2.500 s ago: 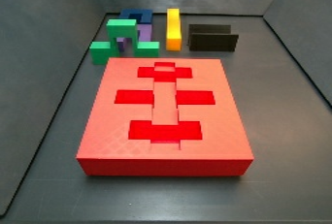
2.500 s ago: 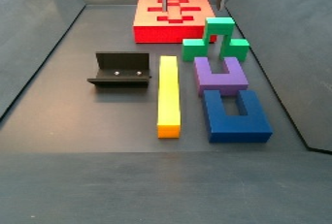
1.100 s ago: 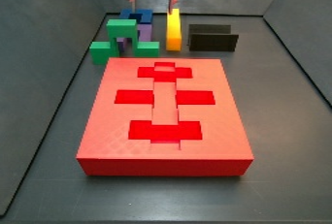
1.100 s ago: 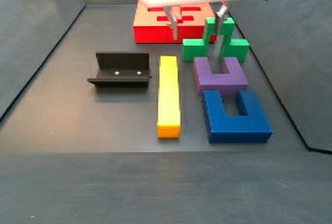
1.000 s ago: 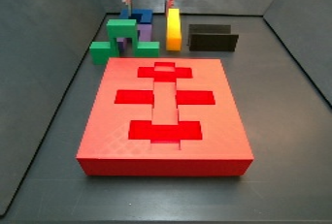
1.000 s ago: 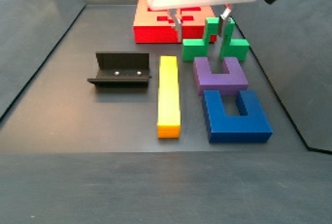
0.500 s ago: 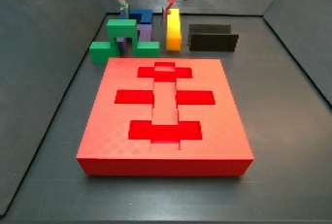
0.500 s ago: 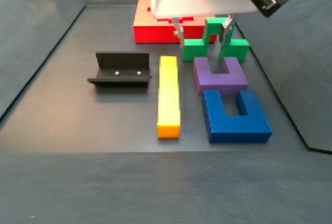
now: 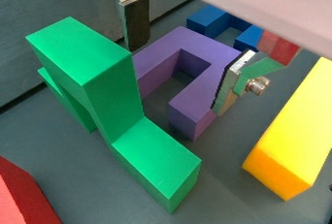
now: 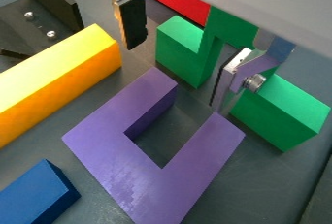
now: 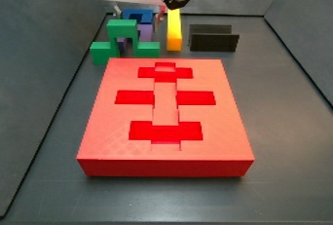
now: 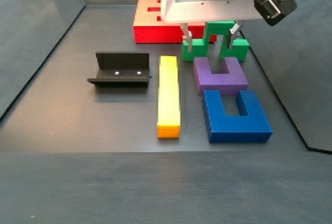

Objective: Pick up the purple object. Move up. Place the purple object on the fixture. Regrasp the purple object. Move to above the board. Insert the purple object.
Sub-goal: Pick up the purple object.

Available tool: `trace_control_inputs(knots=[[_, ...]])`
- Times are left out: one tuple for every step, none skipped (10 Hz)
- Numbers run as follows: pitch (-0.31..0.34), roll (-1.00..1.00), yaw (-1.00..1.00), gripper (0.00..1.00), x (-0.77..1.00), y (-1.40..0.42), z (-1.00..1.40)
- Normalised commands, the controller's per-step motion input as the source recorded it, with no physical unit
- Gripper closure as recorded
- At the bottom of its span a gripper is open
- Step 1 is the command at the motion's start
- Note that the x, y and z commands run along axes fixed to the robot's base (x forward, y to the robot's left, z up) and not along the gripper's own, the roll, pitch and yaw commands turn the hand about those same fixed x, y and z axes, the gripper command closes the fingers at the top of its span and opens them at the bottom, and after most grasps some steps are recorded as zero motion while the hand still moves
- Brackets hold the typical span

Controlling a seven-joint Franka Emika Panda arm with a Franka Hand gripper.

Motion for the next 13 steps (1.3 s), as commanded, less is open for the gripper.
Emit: trace_control_inputs(knots=[[0.0,-0.01,0.08,0.0,0.28,0.11,-0.26],[0.0,0.0,0.12,0.0,0.25,0.14,-0.3],[0.003,0.01,0.13,0.0,0.03,0.11,-0.33],[0.007,0.02,0.14,0.0,0.0,0.15,-0.3],[0.0,0.01,0.12,0.0,0.0,0.09,-0.18],[0.0,0.0,0.08,0.0,0.01,0.03,-0.1],[0.004,0.01,0.05,0.0,0.06,0.0,-0.02],[0.001,0.04,0.01,0.0,0.12,-0.06,0.0],[0.009,0.07,0.0,0.0,0.15,-0.12,-0.04],[0.001,0.07,0.02,0.0,0.07,-0.09,-0.06],[0.003,0.07,0.05,0.0,0.0,-0.05,-0.11],[0.017,0.08,0.07,0.0,0.0,0.0,-0.17],[0.024,0.09,0.07,0.0,0.03,0.0,-0.23]])
